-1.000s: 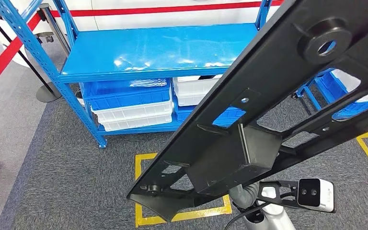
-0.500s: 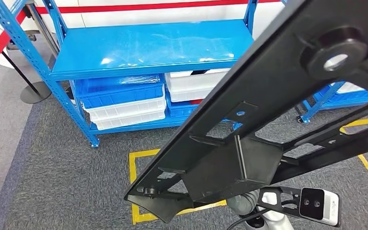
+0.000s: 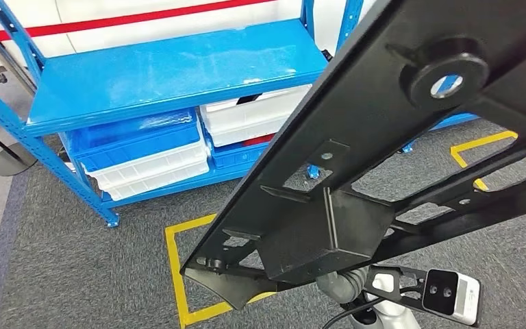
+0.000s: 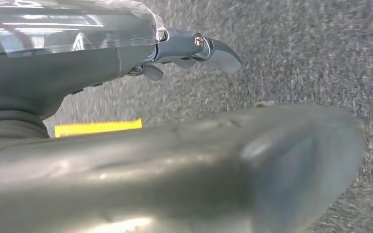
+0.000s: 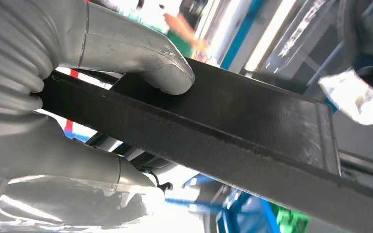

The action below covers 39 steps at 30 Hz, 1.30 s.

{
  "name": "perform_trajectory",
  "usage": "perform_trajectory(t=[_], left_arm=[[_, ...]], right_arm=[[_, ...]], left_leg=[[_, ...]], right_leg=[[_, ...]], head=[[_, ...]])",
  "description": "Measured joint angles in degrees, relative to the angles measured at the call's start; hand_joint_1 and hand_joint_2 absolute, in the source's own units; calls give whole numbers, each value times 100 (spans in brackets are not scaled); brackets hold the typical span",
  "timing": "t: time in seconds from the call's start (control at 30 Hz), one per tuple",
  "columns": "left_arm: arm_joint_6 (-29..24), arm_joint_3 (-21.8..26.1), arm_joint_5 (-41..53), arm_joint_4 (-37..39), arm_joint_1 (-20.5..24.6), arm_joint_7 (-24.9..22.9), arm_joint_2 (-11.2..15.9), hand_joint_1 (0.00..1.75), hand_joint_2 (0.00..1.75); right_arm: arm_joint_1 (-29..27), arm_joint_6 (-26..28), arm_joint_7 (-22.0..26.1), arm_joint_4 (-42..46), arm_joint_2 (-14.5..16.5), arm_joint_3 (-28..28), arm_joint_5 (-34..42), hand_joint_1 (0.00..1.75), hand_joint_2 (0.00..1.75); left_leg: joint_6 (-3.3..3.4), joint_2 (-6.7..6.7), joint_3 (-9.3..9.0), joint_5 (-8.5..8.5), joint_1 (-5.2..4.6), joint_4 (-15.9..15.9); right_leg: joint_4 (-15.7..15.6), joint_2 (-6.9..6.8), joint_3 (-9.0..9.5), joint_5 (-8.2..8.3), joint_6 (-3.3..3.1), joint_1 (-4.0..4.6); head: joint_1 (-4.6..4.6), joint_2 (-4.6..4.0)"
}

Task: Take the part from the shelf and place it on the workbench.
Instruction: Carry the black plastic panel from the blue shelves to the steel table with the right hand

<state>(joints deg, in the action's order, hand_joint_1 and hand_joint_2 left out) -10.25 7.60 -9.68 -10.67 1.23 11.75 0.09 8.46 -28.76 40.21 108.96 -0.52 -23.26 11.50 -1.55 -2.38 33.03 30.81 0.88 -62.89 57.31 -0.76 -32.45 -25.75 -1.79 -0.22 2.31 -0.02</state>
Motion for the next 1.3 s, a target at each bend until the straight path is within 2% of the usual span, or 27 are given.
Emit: perform_trajectory(t=[0.07, 0.1, 0.13, 0.17, 0.2, 0.27, 0.33, 0.4, 0.47, 0.53, 0.6, 0.63, 0.67, 0.7, 0.77, 0.8, 0.83, 0.9, 0.93, 0.97, 1.03, 1.1, 1.13, 1.17, 1.2, 1.27, 1.3], left_arm=[[-19, 13, 4, 0, -23, 5, -3, 0, 0], [-30, 26, 9, 0, -35, 2, -2, 0, 0], [-44, 41, 16, 0, -45, -3, -1, 0, 0], [-56, 58, 31, 0, -52, -5, 5, 0, 0], [-67, 71, 53, 0, -56, -2, 16, 0, 0], [-76, 85, 105, 1, -62, 19, 59, 0, 0], [-81, 87, 136, 1, -47, 36, 97, 0, 0], [-91, 88, 147, 0, -12, 46, 115, 0, 0], [-125, 88, 169, 0, -6, 60, 129, 0, 0], [-175, 88, 194, 0, -25, 73, 139, 0, 0], [-215, 88, 207, 0, -39, 90, 151, 0, 0], [-237, 88, 216, 0, -39, 110, 157, 0, 0], [-257, 89, 225, 0, -35, 141, 164, 0, 0], [-271, 90, 224, 0, -30, 186, 172, 0, 0], [-276, 97, 209, 0, -21, 302, 191, 0, 0], [-279, 101, 199, 0, -20, 371, 205, 0, 0], [-286, 104, 202, -1, -18, 439, 216, 0, 0], [-306, 106, 228, -4, -4, 564, 229, 0, 0], [-312, 106, 243, -6, 5, 612, 233, 0, 0], [-317, 105, 255, -8, 12, 654, 236, 0, 0], [-321, 105, 275, -9, 12, 720, 247, 0, 0], [-320, 105, 302, -9, 6, 767, 257, 0, 0], [-314, 105, 322, -9, 4, 786, 261, 0, 0], [-298, 105, 341, -9, 4, 799, 266, 0, 0], [-278, 104, 364, -9, 7, 809, 275, 0, 0], [-241, 103, 402, -8, 8, 808, 308, 0, 0], [-233, 103, 412, -8, 8, 798, 325, 0, 0]], right_arm=[[-45, 164, -1, 32, 2, -2, -213, 169, 175], [-80, 231, -1, 60, 1, 0, -290, 169, 175], [-109, 274, -2, 90, -2, 7, -332, 169, 175], [-126, 287, -2, 116, -6, 27, -344, 169, 175], [-127, 272, -1, 136, -10, 66, -341, 169, 175], [-106, 189, -1, 149, -16, 189, -329, 169, 175], [-88, 125, -1, 153, -19, 308, -329, 169, 175], [-92, 106, 0, 175, -21, 386, -373, 169, 175], [-101, 107, 1, 228, -22, 430, -487, 169, 175], [-114, 112, 1, 271, -21, 436, -595, 169, 175], [-144, 123, 1, 279, -21, 430, -637, 169, 175], [-157, 129, 1, 279, -22, 429, -636, 169, 175], [-166, 133, 1, 279, -23, 428, -621, 169, 175], [-170, 132, 1, 281, -25, 430, -594, 169, 175], [-172, 110, 1, 293, -36, 449, -521, 169, 175], [-175, 83, 1, 302, -43, 472, -483, 169, 175], [-185, 50, 1, 309, -50, 508, -450, 169, 175], [-223, -22, 1, 322, -61, 605, -398, 169, 175], [-240, -46, 1, 329, -64, 652, -379, 169, 175], [-248, -60, 2, 335, -67, 688, -366, 169, 175], [-251, -64, 2, 332, -69, 729, -348, 169, 175], [-270, -46, 1, 319, -71, 755, -348, 169, 175], [-288, -17, 1, 313, -72, 772, -362, 169, 175], [-316, 33, 0, 312, -73, 793, -388, 169, 175], [-353, 100, 0, 318, -75, 814, -420, 169, 175], [-427, 226, 0, 351, -83, 847, -494, 169, 175], [-454, 275, 1, 369, -87, 852, -531, 169, 175]], left_leg=[[-17, 153, 351, 370, 1, -787], [-21, 177, 473, 437, 1, -1051], [-19, 187, 498, 386, 1, -1107], [-9, 202, 413, 224, 3, -924], [6, 254, 241, -5, 7, -550], [42, 492, -91, -304, 20, 199], [72, 626, -203, -342, 15, 484], [124, 520, -206, -372, 17, 518], [202, 385, -210, -417, 42, 566], [247, 240, -203, -437, 39, 591], [255, 90, -189, -436, 23, 589], [254, 15, -187, -433, 21, 588], [250, -56, -190, -430, 20, 588], [240, -119, -199, -423, 20, 587], [201, -228, -229, -399, 0, 579], [171, -277, -242, -386, -14, 575], [139, -330, -255, -375, -28, 572], [68, -420, -276, -355, -30, 574], [34, -360, -276, -313, -19, 539], [6, -238, -237, -211, -5, 417], [-28, 73, 2, 154, 17, -172], [-42, 182, 351, 483, 20, -938], [-44, 194, 444, 506, 20, -1128], [-41, 201, 430, 402, 21, -1082], [-32, 226, 307, 198, 25, -798], [-2, 431, -52, -200, 41, 26], [14, 546, -170, -291, 46, 310]], right_leg=[[7, 116, -28, 16, -28, 3], [13, 186, -38, 21, -31, 6], [23, 260, -44, 25, -30, 6], [34, 335, -44, 27, -25, 5], [48, 411, -42, 26, -16, 4], [90, 546, -68, 25, 29, 13], [114, 662, -129, 48, 105, 3], [109, 744, -174, 80, 183, -16], [279, 560, -268, -42, 241, 0], [903, 250, -564, -394, 288, -3], [1611, 136, -904, -670, 329, -35], [1721, 115, -951, -660, 343, -48], [1594, 91, -879, -546, 349, -57], [1253, 33, -691, -364, 342, -59], [445, -240, -249, -79, 280, -24], [194, -337, -118, -20, 236, 2], [87, -385, -72, -14, 193, 29], [62, -253, -90, 3, 121, 37], [44, -187, -91, 23, 85, 23], [25, -123, -90, 45, 47, 7], [6, 0, -100, 74, -12, -10], [12, 148, -123, 87, -36, -2], [17, 232, -131, 93, -36, 0], [25, 319, -132, 96, -32, 1], [37, 402, -129, 96, -22, 0], [83, 549, -139, 86, 15, 3], [107, 613, -161, 86, 48, 2]], head=[[1, 0], [1, 0], [1, 0], [1, 0], [1, 0], [0, 0], [-1, 0], [-1, 0], [-2, 0], [-2, 0], [-1, 0], [-1, 0], [-1, 0], [-1, 0], [-1, 0], [-1, 0], [-1, 0], [-1, 0], [-1, 0], [-1, 0], [-1, 0], [0, 0], [1, 0], [1, 0], [1, 0], [0, 0], [0, 0]])
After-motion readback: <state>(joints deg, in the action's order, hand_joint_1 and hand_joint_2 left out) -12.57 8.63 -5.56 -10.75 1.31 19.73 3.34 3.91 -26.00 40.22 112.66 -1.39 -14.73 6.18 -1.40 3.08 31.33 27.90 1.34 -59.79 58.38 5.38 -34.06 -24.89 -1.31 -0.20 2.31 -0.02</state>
